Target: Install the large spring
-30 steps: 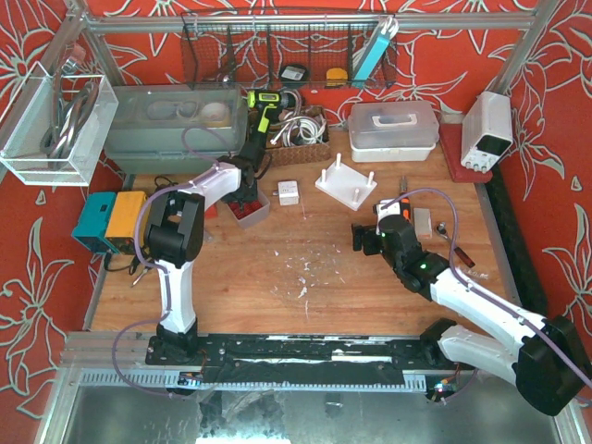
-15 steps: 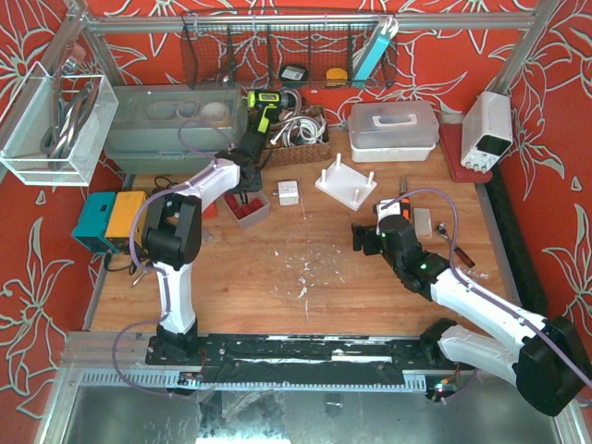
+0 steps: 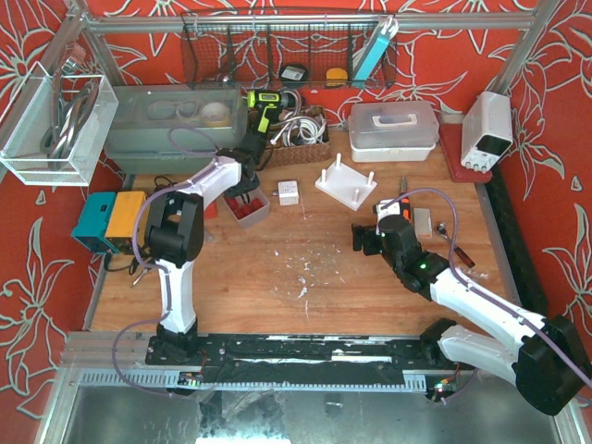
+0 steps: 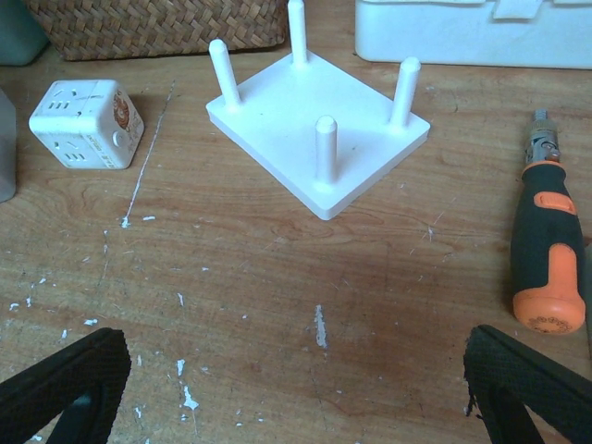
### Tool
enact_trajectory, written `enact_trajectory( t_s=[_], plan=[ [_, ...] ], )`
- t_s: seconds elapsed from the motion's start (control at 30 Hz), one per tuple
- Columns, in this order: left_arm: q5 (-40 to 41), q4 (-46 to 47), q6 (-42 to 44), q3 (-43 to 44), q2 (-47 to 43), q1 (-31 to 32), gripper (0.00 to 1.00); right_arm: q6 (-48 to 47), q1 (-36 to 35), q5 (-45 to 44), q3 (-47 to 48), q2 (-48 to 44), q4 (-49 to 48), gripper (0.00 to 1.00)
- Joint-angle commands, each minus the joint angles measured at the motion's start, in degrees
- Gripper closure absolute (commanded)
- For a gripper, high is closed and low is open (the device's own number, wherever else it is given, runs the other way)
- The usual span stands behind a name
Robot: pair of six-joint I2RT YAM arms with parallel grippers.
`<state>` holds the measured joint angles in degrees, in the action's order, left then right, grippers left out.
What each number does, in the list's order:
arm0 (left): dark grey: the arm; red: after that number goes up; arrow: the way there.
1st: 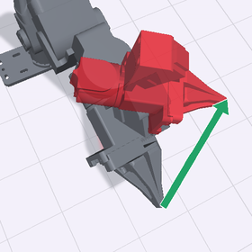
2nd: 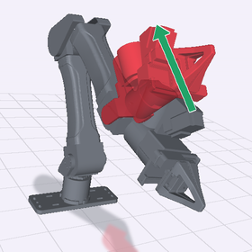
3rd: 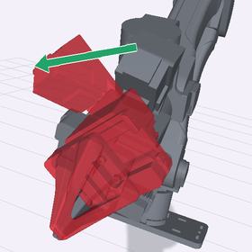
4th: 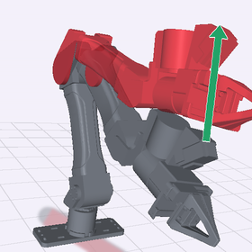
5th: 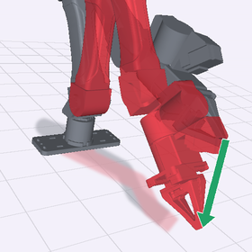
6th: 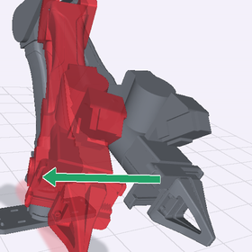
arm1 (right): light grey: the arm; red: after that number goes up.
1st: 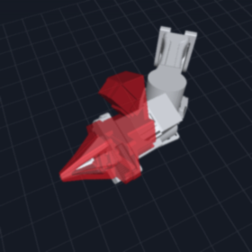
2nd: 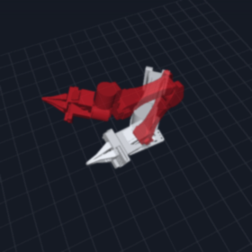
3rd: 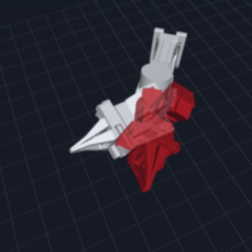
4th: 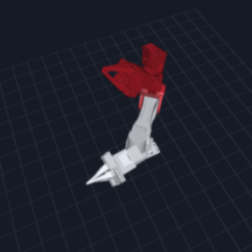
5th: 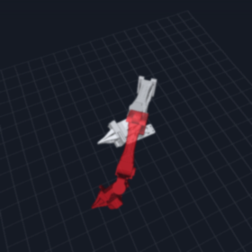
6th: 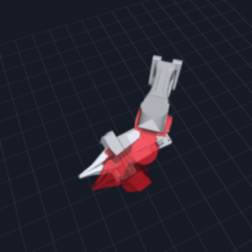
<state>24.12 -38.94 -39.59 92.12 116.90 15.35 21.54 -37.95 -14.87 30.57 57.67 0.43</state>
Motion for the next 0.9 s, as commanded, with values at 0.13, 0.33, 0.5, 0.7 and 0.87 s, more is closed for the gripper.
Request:
enact_trajectory(
  t_s=[0.13, 0.33, 0.5, 0.7, 0.87],
  plan=[
    [2.4, -4.3, -10.8, 0.8, 3.6, -0.1, 0.57, -0.1, -0.3, -1.1, 0.0, -0.9, 0.4, 0.01],
    [3.1, -4.4, -14.4, 0.3, 6.1, -0.1, 0.53, 0.0, -0.3, -1.1, -0.1, -0.6, 0.1, 0.01],
    [0.2, -1.5, -14.4, 0.3, 7.4, -0.1, 0.5, -0.2, -0.4, -1.5, 0.0, -0.4, 0.3, 0.01],
    [-4.0, 2.6, -12.1, 0.5, 7.8, 0.0, 0.48, -0.4, -0.3, -2.0, 0.0, -0.3, 0.1, 0.01],
    [-2.0, 1.5, -11.8, 0.5, 7.7, -0.1, 0.56, -0.4, -0.3, -2.2, 0.0, -0.2, 0.3, 0.01]
  ],
)
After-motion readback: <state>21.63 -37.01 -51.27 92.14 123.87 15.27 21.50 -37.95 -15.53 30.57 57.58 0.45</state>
